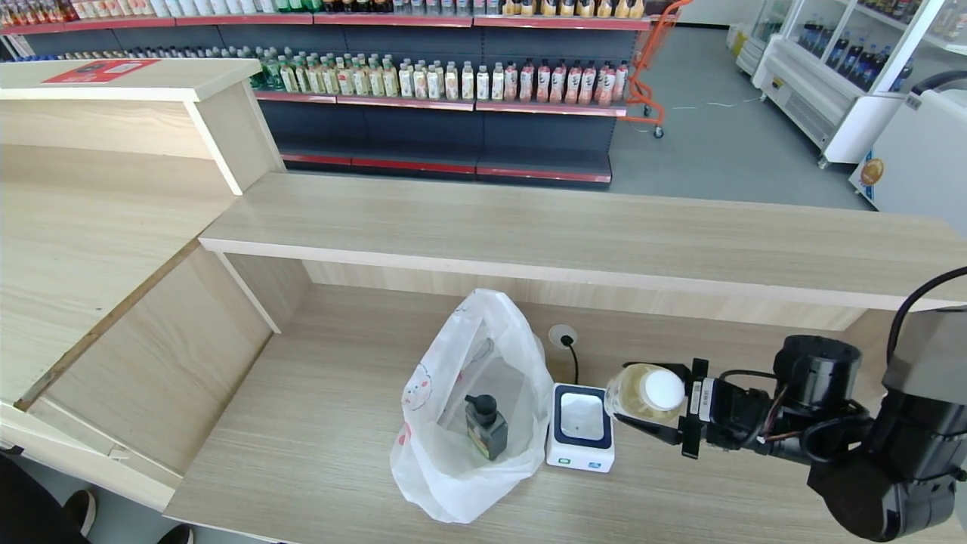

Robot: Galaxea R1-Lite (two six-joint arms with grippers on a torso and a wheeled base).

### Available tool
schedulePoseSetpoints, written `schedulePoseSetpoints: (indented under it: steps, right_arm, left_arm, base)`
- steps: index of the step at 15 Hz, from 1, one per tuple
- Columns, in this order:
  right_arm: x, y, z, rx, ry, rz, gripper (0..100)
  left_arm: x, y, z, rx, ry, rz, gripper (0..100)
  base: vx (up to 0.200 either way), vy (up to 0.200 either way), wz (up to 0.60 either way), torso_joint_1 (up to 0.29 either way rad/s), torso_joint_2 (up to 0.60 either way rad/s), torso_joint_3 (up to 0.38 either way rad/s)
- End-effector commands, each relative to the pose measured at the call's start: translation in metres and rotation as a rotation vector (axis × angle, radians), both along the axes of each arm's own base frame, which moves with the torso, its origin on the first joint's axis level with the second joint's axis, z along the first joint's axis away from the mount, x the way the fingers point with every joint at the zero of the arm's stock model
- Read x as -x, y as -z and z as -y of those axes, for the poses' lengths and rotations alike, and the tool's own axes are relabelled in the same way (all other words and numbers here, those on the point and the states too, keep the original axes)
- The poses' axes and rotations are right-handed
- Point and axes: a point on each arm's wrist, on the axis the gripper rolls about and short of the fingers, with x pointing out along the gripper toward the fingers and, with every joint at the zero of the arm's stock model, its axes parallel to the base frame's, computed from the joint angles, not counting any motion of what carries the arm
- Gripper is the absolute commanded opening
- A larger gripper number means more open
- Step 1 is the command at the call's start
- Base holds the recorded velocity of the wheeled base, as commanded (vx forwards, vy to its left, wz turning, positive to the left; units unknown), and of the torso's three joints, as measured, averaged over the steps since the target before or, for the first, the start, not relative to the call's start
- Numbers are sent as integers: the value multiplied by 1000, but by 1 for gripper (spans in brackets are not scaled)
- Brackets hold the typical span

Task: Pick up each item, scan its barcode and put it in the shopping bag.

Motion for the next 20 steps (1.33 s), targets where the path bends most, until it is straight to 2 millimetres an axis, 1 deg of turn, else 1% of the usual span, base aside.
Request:
schedulePoseSetpoints:
  steps: [1,5,7,9,14,17,19,20]
  right_arm:
    - [-15,19,-7,3,-38,-18,0]
    - [-31,27,-23,-7,-85,24,0]
    - [-36,34,-27,-12,-92,51,0]
    - [-39,40,-28,-8,-95,46,0]
    - [-48,46,-30,11,-100,91,0]
    - [-49,44,-31,8,-100,99,0]
    - [-48,39,-29,-2,-94,97,0]
    - [-44,23,-26,-45,-80,61,0]
  left_arm:
    - [0,0,0,1,0,1,100]
    - [0,0,0,1,0,1,100]
    - [0,0,0,1,0,1,100]
    - [0,0,0,1,0,1,100]
    - [0,0,0,1,0,1,100]
    - [0,0,0,1,0,1,100]
    - [0,0,0,1,0,1,100]
    - [0,0,0,1,0,1,100]
  base:
    - [0,0,0,0,0,0]
    - [0,0,0,0,0,0]
    - [0,0,0,0,0,0]
    - [0,0,0,0,0,0]
    - [0,0,0,0,0,0]
    - [0,0,0,0,0,0]
    - [0,0,0,0,0,0]
    - [0,0,0,0,0,0]
